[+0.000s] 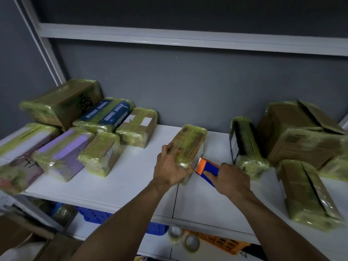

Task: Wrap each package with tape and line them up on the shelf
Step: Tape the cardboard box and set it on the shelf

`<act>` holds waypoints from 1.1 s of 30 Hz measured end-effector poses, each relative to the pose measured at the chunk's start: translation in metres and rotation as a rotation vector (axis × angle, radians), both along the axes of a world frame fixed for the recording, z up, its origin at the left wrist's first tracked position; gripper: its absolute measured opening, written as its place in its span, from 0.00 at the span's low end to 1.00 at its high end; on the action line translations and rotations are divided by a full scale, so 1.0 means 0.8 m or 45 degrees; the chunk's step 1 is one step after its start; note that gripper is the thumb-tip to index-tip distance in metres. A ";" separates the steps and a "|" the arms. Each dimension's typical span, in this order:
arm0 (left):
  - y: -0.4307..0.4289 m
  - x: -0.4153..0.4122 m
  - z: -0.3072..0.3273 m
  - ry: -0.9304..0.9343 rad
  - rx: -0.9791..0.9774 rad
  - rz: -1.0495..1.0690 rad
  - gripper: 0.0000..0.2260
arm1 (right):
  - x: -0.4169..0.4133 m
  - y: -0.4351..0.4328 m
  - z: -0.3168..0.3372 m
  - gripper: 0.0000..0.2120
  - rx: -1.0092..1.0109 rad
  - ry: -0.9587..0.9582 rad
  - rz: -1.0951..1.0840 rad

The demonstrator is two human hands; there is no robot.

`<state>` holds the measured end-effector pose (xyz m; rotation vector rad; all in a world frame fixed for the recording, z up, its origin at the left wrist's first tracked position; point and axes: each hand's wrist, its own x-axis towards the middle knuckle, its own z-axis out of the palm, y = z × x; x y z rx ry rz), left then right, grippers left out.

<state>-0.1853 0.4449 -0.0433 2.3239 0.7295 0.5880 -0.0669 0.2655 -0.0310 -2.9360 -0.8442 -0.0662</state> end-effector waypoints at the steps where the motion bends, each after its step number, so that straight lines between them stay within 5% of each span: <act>1: -0.001 -0.001 0.000 0.028 0.017 0.009 0.43 | 0.004 -0.005 0.002 0.28 -0.004 0.010 -0.018; 6: -0.018 0.006 0.008 0.293 0.141 0.104 0.49 | 0.016 -0.030 0.009 0.30 0.163 0.149 -0.080; 12: -0.018 0.002 0.009 0.312 0.321 0.134 0.32 | 0.012 -0.055 0.006 0.30 0.334 0.403 -0.104; 17: -0.020 0.003 0.014 0.435 0.322 0.087 0.37 | 0.005 -0.070 0.003 0.31 0.541 0.564 -0.128; 25: -0.025 -0.004 0.011 0.404 0.291 0.030 0.37 | -0.006 -0.085 0.000 0.28 0.749 0.648 -0.146; 33: 0.031 -0.029 0.024 0.555 0.532 0.060 0.38 | -0.011 -0.094 0.011 0.30 0.952 0.621 -0.201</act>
